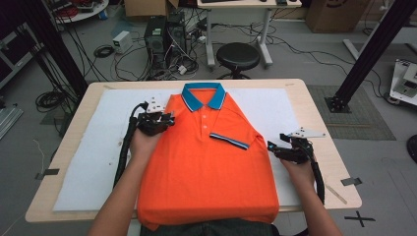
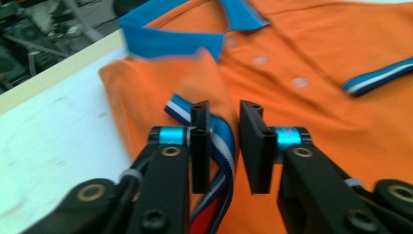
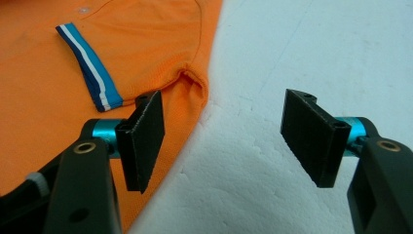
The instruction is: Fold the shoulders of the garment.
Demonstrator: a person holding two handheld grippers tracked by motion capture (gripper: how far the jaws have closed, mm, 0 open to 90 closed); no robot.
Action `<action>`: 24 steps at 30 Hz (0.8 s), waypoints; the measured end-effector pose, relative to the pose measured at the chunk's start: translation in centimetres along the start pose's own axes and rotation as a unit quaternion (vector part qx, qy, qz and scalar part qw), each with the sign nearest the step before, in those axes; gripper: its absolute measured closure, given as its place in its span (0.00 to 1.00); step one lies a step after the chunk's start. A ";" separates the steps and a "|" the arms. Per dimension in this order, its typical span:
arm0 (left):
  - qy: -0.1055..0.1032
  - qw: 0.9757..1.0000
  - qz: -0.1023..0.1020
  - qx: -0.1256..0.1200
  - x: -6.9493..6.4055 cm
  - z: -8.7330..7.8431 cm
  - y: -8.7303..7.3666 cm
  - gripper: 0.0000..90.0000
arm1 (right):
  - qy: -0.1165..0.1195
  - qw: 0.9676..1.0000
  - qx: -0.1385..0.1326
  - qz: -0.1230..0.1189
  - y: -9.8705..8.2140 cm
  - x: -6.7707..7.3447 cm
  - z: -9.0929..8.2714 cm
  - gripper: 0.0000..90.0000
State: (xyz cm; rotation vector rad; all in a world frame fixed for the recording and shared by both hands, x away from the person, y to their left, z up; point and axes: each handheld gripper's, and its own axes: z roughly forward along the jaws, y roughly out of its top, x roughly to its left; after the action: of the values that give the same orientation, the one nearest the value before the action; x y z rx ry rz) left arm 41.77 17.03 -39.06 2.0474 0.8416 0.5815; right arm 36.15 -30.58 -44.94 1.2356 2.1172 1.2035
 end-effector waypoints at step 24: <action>-0.079 0.995 0.006 0.060 -2.7 5.2 -2.9 0.79 | -0.002 1.000 0.002 -0.005 0.0 0.1 0.0 0.37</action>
State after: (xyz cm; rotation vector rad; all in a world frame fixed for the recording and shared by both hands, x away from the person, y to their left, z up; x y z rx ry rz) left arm 42.33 13.61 -44.62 2.1774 0.7870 0.3781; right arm 36.13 -30.48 -44.95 1.2274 2.1215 1.1920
